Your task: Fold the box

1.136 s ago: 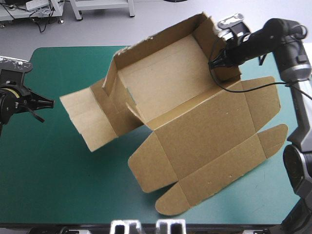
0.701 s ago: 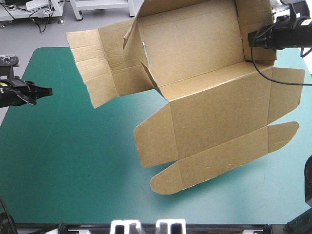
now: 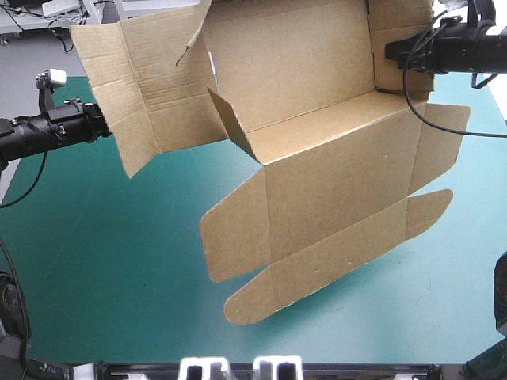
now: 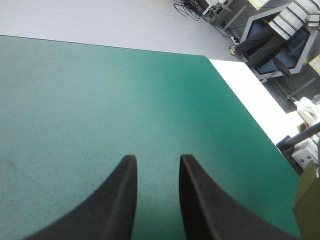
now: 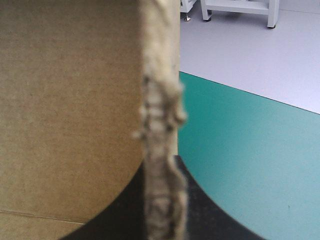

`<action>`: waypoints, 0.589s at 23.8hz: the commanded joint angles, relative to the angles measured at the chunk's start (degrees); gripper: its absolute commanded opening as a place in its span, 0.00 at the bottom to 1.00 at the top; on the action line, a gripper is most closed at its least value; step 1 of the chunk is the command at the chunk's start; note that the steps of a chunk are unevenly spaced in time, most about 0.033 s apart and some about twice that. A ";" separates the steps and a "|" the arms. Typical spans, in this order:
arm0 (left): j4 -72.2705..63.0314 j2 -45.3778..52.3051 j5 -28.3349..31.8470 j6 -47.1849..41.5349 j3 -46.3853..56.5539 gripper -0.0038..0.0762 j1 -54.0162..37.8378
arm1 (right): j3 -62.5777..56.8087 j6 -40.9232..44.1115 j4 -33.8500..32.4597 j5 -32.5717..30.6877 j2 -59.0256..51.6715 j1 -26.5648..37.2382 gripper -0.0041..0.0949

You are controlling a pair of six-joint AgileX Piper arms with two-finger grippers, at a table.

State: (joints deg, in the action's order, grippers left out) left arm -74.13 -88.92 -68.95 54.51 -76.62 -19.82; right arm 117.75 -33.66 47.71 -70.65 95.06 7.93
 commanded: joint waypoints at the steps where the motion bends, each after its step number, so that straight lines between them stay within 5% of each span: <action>1: -5.92 2.04 -5.39 0.88 -1.55 0.32 3.61 | 1.65 -0.08 1.06 -1.25 -2.79 -3.82 0.02; 11: -8.58 4.76 -5.39 1.72 -1.55 0.32 13.46 | 1.65 3.63 -9.12 1.52 0.61 -7.51 0.02; 14: -8.58 6.84 -5.39 0.73 -1.55 0.42 13.85 | 1.65 4.11 -10.58 2.37 1.65 -7.60 0.02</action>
State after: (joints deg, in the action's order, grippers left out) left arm -77.51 -85.91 -69.26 56.03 -76.62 -6.42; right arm 117.75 -30.88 34.96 -70.65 98.70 0.43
